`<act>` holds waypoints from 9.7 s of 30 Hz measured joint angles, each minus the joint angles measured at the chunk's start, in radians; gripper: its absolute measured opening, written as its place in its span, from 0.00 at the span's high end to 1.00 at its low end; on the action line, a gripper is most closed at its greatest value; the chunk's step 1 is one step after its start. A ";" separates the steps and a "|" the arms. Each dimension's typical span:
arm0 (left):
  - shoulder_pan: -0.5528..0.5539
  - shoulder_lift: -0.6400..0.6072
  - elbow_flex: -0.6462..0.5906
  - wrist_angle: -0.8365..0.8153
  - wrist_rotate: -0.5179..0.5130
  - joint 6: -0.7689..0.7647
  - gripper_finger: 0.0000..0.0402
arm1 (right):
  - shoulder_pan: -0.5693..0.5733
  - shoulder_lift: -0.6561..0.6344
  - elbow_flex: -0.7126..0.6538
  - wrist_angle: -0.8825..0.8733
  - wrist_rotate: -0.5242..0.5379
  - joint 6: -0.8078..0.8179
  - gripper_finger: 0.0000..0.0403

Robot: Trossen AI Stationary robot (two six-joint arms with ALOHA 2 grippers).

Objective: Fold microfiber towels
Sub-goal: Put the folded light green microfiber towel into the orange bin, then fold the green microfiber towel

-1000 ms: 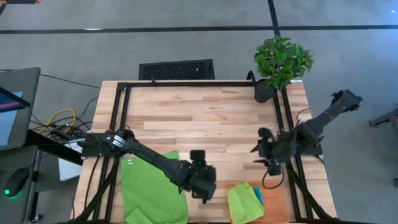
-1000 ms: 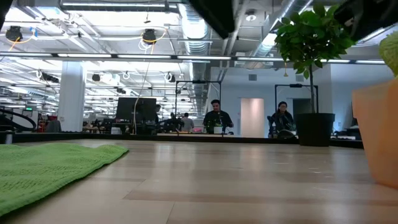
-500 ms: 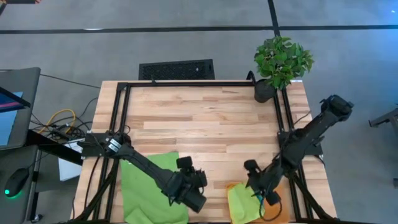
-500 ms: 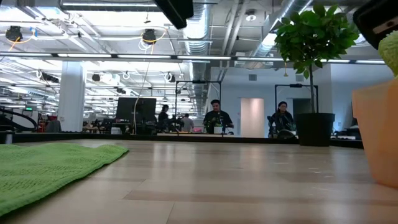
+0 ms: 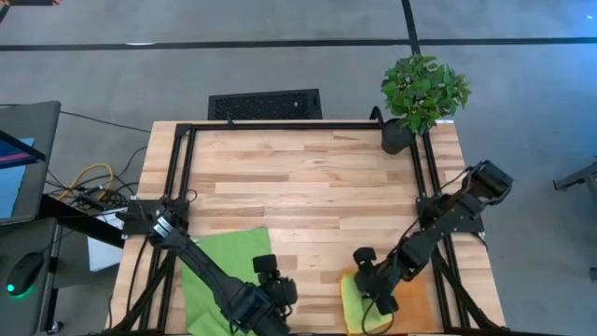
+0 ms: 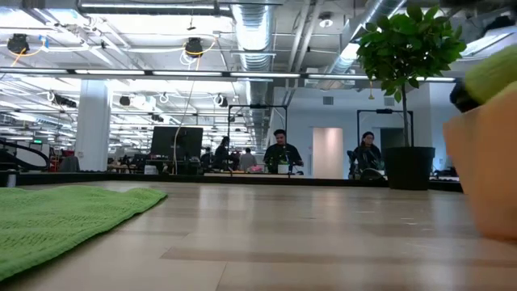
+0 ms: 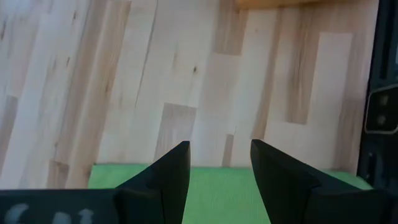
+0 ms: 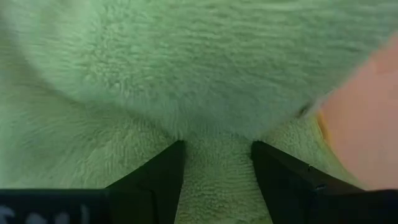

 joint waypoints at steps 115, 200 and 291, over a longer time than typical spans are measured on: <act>0.535 0.008 -0.628 0.224 -0.148 0.493 0.60 | 0.009 -0.393 0.021 -0.042 0.282 -0.119 0.46; 0.165 -0.554 -1.276 0.828 0.551 -0.107 0.62 | -0.370 0.090 0.333 -0.113 0.071 -0.432 0.46; 0.128 -0.544 -1.128 0.733 0.446 -0.123 0.86 | -0.370 0.094 0.332 -0.112 0.076 -0.397 0.55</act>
